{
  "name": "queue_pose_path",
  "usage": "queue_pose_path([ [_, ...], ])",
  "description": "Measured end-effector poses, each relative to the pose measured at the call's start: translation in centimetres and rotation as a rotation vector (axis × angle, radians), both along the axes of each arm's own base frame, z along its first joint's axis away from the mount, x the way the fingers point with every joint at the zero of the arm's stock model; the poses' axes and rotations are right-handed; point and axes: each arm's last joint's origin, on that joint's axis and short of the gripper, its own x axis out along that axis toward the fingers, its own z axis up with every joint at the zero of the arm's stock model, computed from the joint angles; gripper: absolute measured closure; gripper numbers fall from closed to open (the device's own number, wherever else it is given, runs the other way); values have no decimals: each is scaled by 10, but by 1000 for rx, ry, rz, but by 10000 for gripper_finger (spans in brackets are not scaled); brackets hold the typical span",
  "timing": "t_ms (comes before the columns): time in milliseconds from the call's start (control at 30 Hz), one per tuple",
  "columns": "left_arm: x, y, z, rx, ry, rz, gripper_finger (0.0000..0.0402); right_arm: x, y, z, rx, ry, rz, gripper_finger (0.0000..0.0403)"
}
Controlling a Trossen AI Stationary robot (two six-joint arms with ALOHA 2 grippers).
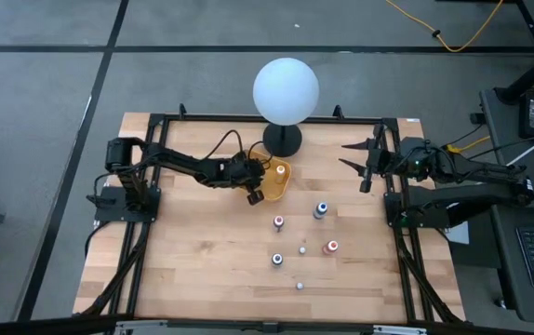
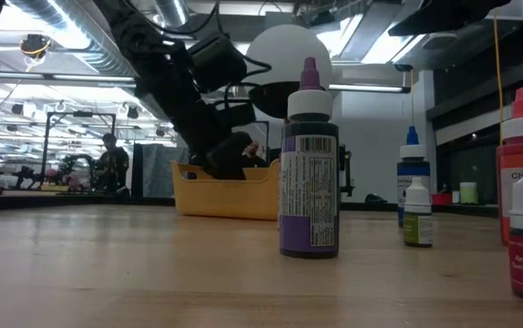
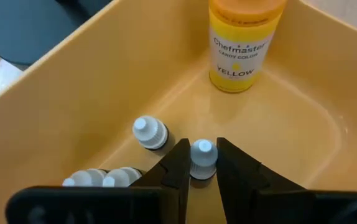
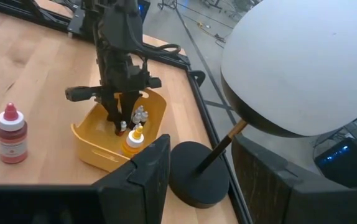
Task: Pick & Place food coloring
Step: Put the right small red food coloring bottle into the yellow bin
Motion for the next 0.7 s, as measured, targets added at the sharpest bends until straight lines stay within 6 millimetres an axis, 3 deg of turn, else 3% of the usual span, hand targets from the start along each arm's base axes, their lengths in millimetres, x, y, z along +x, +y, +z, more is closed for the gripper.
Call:
queue_pose_path([
  [400,-1,1,-1,27,19,18,340,0,0,0,2,0,6,231],
  [700,-3,1,-1,26,41,17,312,0,0,0,2,0,7,231],
])
